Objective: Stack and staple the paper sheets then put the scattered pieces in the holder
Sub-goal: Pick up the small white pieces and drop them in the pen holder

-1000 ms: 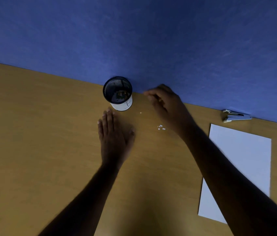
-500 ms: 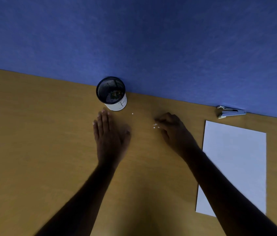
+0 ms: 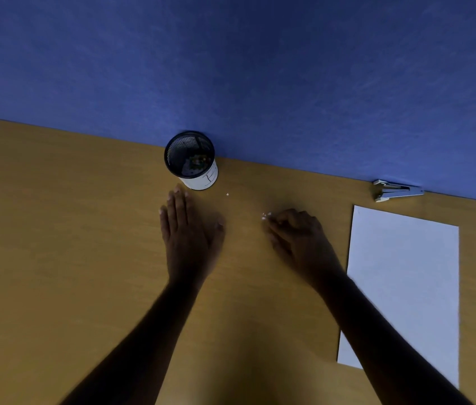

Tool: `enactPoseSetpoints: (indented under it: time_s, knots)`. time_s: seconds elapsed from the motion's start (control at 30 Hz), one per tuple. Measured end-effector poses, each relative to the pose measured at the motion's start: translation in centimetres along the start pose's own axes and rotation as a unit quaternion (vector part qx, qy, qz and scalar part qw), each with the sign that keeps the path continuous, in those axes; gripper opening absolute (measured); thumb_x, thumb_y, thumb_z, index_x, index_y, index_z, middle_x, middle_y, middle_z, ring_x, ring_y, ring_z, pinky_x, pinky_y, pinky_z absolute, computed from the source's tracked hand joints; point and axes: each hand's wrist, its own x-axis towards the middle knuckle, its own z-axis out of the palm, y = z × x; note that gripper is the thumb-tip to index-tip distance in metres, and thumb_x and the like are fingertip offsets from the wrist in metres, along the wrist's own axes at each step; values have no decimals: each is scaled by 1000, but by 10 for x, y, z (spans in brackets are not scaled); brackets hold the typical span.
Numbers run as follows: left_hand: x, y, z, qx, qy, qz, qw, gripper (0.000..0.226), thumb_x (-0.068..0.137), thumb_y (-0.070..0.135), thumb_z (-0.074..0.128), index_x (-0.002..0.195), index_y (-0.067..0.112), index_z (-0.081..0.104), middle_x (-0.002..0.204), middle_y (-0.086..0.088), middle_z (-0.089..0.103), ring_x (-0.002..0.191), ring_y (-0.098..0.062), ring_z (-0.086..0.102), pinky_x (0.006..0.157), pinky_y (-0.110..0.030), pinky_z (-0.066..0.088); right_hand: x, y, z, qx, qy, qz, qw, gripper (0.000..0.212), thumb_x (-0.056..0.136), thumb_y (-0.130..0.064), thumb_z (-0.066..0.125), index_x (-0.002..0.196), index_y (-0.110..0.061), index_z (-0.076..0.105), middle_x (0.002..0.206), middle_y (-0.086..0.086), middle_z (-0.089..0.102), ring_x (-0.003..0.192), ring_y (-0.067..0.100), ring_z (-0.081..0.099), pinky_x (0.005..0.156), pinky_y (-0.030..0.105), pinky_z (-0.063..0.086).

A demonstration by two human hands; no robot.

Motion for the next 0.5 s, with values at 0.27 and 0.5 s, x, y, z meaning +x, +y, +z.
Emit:
enactPoseSetpoints:
  time_s: [0.27, 0.5]
  knots:
    - [0, 0, 1, 8, 0, 0, 1000, 88, 101, 58, 41, 165, 0, 22, 176, -17, 19, 165, -32, 16, 135, -52, 12, 14, 1, 4, 70, 35, 107, 991, 35, 101, -24, 62, 133, -10, 65, 125, 9, 64, 115, 23, 59, 100, 29, 48]
    - [0, 0, 0, 5, -4, 1, 1000, 89, 101, 59, 38, 165, 0, 22, 176, -17, 18, 165, -32, 14, 134, -53, 13, 10, -5, 16, 91, 70, 110, 987, 34, 97, -30, 67, 126, -13, 70, 118, 4, 61, 111, 19, 56, 96, 33, 52]
